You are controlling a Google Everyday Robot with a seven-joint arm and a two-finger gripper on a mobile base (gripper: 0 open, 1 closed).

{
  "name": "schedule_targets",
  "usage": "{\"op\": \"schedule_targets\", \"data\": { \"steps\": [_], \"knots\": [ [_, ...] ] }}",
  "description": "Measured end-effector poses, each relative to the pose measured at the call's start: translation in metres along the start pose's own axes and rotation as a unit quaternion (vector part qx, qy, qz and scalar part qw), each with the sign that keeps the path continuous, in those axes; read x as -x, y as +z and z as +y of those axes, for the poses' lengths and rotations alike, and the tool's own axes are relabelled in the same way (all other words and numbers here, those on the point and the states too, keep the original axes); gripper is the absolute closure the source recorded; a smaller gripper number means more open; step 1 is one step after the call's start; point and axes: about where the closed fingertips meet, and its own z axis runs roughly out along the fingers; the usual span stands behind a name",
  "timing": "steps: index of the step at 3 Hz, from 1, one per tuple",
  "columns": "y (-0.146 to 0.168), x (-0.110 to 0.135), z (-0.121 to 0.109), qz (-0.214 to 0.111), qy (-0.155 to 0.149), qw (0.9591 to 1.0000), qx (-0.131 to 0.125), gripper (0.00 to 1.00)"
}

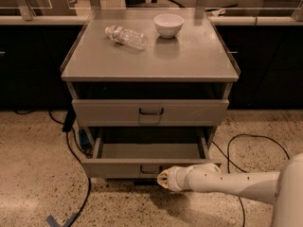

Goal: Close middle drawer

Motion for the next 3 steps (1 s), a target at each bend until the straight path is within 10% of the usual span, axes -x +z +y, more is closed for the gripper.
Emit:
{"op": "schedule_targets", "data": {
  "steps": [3],
  "knots": [
    [-0.028,-0.012,-0.063,0.043,-0.103,0.992,-0.059,1.0]
  ]
}}
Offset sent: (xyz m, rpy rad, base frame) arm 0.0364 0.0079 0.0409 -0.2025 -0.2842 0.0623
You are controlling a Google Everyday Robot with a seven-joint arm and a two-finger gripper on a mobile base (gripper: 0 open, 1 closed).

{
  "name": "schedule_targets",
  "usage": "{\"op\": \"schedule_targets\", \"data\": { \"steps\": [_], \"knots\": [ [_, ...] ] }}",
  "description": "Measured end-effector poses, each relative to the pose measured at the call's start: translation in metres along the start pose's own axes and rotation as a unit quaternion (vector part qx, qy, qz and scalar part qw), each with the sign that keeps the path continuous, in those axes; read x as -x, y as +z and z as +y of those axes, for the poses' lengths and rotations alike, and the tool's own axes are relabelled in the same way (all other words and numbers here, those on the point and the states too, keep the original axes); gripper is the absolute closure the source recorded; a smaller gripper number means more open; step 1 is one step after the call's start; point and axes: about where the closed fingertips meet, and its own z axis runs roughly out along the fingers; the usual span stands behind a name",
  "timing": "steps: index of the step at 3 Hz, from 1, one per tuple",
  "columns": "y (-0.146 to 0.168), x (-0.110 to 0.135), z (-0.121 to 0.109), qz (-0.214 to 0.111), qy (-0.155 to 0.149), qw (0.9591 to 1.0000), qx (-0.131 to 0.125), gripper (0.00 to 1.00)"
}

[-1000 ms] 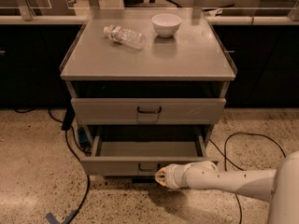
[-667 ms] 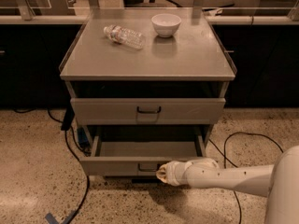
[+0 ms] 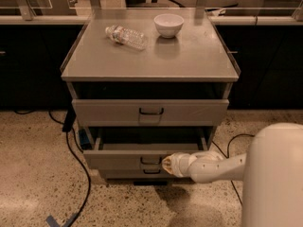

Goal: Close middle drawer

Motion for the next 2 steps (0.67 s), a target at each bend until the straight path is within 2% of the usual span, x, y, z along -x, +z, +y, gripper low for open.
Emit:
{"op": "schedule_targets", "data": {
  "steps": [1,2],
  "knots": [
    [0.0085,0.0025,-0.0152,0.014,-0.033,0.9991,-0.021,1.0],
    [0.0163,0.0101,-0.0159,0.023,-0.055,0.9977,-0.032,1.0]
  ]
}}
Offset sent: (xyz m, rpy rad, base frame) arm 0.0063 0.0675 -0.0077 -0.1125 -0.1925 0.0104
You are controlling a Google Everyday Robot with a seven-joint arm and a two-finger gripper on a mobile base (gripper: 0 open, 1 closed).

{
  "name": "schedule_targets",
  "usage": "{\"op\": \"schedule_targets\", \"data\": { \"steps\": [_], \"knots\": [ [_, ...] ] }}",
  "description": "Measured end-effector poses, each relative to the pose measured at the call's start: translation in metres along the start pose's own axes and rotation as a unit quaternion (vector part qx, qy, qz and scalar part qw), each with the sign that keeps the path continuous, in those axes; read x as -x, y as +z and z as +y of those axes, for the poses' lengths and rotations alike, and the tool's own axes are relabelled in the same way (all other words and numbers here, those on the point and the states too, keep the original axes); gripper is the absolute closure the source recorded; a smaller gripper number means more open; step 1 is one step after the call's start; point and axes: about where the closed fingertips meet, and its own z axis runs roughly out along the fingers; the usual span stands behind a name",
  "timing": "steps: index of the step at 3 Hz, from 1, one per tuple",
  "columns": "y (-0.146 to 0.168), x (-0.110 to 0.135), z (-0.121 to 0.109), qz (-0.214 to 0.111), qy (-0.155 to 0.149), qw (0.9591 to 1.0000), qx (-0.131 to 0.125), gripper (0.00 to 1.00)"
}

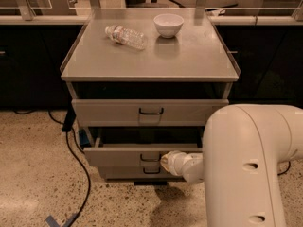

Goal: Close middle drawer

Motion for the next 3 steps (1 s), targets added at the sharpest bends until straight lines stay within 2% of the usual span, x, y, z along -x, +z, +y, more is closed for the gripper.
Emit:
{"op": "schedule_targets", "data": {
  "steps": [2,3],
  "knots": [
    [0.0,-0.002,0.0,-0.002,-0.001,1.0,0.001,1.0],
    [0.014,-0.004,0.013,-0.021,0.045,0.9987,0.009,1.0]
  ]
}}
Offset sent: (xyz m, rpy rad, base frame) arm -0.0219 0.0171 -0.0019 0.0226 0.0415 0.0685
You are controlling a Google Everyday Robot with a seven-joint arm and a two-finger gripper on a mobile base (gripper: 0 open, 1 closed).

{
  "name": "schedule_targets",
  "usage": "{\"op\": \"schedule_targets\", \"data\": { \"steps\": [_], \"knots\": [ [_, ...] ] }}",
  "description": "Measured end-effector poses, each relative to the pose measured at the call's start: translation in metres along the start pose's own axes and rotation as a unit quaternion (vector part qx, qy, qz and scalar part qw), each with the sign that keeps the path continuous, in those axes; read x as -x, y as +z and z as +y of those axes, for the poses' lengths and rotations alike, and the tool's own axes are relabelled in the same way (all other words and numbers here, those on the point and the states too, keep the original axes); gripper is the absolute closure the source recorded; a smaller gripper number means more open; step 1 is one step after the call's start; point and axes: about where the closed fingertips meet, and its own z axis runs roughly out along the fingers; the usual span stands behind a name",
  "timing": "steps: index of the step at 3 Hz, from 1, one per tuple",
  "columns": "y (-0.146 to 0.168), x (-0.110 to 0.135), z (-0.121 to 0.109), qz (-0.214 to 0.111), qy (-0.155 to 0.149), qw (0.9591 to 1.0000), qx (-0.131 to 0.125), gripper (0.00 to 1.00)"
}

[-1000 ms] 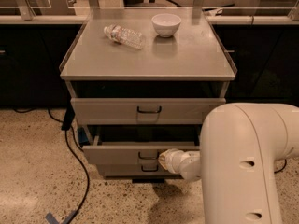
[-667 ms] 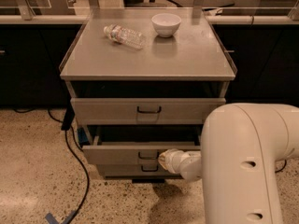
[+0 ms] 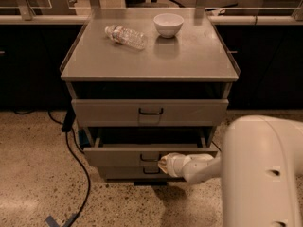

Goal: Close middle drawer

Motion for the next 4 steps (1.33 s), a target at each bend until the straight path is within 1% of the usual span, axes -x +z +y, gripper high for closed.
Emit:
{"op": "schedule_targets", "data": {
  "steps": [1,2,3,4],
  "knots": [
    [0.019,-0.016,0.016,-0.037,0.125,0.9911,-0.028,1.0],
    [0.015,-0.003,-0.008,-0.071,0.112,0.9878,-0.082,1.0],
    [0.022,0.009,-0.024,-0.086,0.075,0.9883,-0.101,1.0],
    [0.025,0.008,-0.039,-0.081,0.021,0.9899,-0.114,1.0]
  ]
}}
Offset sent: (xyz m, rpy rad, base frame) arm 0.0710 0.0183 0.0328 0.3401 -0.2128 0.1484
